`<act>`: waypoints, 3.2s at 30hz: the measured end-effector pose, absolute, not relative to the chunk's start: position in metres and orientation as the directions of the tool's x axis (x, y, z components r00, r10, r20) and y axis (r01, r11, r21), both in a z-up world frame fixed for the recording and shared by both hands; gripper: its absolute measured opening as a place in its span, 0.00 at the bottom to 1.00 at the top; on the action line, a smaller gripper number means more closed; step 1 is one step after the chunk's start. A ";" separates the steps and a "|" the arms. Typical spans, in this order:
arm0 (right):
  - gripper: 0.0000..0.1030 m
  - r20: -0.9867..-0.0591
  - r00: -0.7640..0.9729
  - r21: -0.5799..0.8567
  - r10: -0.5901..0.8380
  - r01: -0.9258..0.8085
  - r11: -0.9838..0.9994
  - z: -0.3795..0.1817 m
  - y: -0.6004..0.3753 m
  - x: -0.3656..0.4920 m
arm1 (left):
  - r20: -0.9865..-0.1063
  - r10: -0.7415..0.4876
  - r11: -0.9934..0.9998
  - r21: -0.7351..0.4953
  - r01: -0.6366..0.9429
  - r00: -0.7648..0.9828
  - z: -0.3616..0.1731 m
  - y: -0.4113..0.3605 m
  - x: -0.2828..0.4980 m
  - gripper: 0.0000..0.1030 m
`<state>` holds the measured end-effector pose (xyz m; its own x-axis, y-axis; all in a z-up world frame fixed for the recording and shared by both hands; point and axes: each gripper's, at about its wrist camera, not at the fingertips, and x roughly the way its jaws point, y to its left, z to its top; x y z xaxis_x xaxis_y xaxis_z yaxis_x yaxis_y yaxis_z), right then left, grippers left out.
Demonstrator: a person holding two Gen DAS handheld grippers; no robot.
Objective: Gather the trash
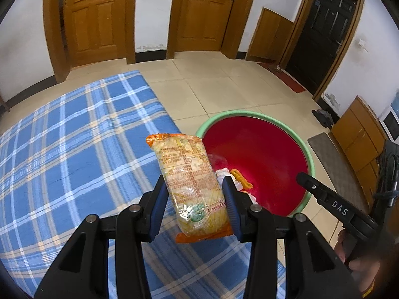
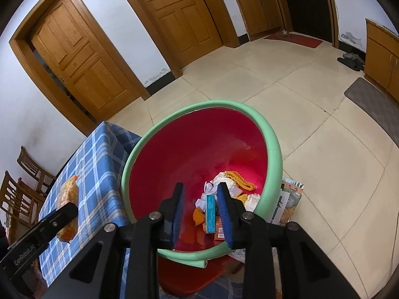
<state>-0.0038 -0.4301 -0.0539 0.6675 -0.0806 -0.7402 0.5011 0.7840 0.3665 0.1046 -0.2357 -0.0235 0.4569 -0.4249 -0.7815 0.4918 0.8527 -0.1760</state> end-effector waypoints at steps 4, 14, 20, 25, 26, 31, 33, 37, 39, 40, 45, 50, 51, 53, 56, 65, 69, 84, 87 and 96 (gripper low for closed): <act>0.35 -0.737 0.670 0.376 -0.085 0.511 0.773 -0.054 -0.435 -0.005 | -0.784 -0.436 0.838 -0.176 0.516 0.441 -0.029 -0.249 0.105 0.43; 0.41 -0.734 0.670 0.391 -0.108 0.547 0.740 -0.057 -0.454 -0.013 | -0.800 -0.460 0.798 -0.181 0.575 0.386 -0.045 -0.285 0.110 0.43; 0.43 -0.740 0.664 0.397 -0.111 0.564 0.724 -0.061 -0.464 -0.016 | -0.806 -0.466 0.788 -0.189 0.587 0.366 -0.050 -0.298 0.113 0.44; 0.43 -0.740 0.664 0.397 -0.111 0.564 0.724 -0.062 -0.465 -0.016 | -0.799 -0.475 0.789 -0.202 0.580 0.369 -0.049 -0.299 0.115 0.54; 0.44 -0.740 0.664 0.397 -0.111 0.564 0.724 -0.061 -0.464 -0.016 | -0.798 -0.476 0.790 -0.201 0.580 0.371 -0.048 -0.299 0.115 0.54; 0.44 -0.738 0.666 0.396 -0.110 0.559 0.729 -0.061 -0.464 -0.016 | -0.797 -0.470 0.800 -0.202 0.564 0.380 -0.045 -0.294 0.116 0.54; 0.44 -0.736 0.668 0.396 -0.105 0.552 0.734 -0.060 -0.461 -0.015 | -0.797 -0.466 0.807 -0.204 0.554 0.385 -0.044 -0.289 0.117 0.54; 0.46 -0.731 0.676 0.390 -0.095 0.528 0.755 -0.053 -0.452 -0.013 | -0.797 -0.456 0.821 -0.205 0.533 0.396 -0.040 -0.276 0.115 0.55; 0.48 -0.727 0.681 0.386 -0.089 0.512 0.767 -0.049 -0.445 -0.012 | -0.795 -0.451 0.830 -0.207 0.518 0.405 -0.038 -0.269 0.113 0.57; 0.49 -0.725 0.684 0.383 -0.084 0.502 0.775 -0.047 -0.441 -0.012 | -0.794 -0.449 0.834 -0.208 0.510 0.410 -0.038 -0.264 0.114 0.57; 0.56 -0.716 0.695 0.374 -0.065 0.461 0.804 -0.037 -0.422 -0.008 | -0.794 -0.419 0.866 -0.203 0.457 0.440 -0.034 -0.240 0.112 0.58; 0.61 -0.712 0.701 0.364 -0.044 0.422 0.831 -0.030 -0.403 -0.005 | -0.793 -0.391 0.893 -0.203 0.402 0.467 -0.032 -0.214 0.108 0.61; 0.61 -0.711 0.702 0.362 -0.041 0.415 0.834 -0.029 -0.400 -0.005 | -0.793 -0.385 0.897 -0.202 0.392 0.472 -0.031 -0.209 0.108 0.62; 0.63 -0.708 0.706 0.358 -0.035 0.401 0.844 -0.025 -0.392 -0.004 | -0.792 -0.370 0.907 -0.195 0.373 0.485 -0.029 -0.198 0.105 0.62; 0.68 -0.699 0.715 0.351 -0.026 0.374 0.858 -0.019 -0.379 -0.004 | -0.789 -0.351 0.920 -0.189 0.344 0.504 -0.025 -0.183 0.102 0.63; 0.84 -0.669 0.744 0.334 0.003 0.297 0.894 -0.001 -0.341 -0.009 | -0.770 -0.286 0.953 -0.168 0.252 0.570 -0.010 -0.141 0.087 0.72; 0.86 -0.659 0.752 0.330 0.019 0.265 0.906 0.006 -0.326 -0.012 | -0.763 -0.253 0.965 -0.154 0.213 0.595 -0.004 -0.124 0.078 0.73; 0.96 -0.617 0.785 0.292 0.053 0.167 0.942 0.026 -0.273 -0.024 | -0.742 -0.121 0.992 -0.118 0.049 0.659 0.012 -0.062 0.050 0.76; 0.96 -0.610 0.791 0.284 0.056 0.152 0.947 0.029 -0.265 -0.026 | -0.732 -0.102 0.994 -0.107 0.034 0.674 0.016 -0.055 0.043 0.76; 0.96 -0.596 0.800 0.273 0.066 0.125 0.954 0.035 -0.252 -0.032 | -0.707 -0.072 0.996 -0.094 0.007 0.703 0.025 -0.041 0.029 0.76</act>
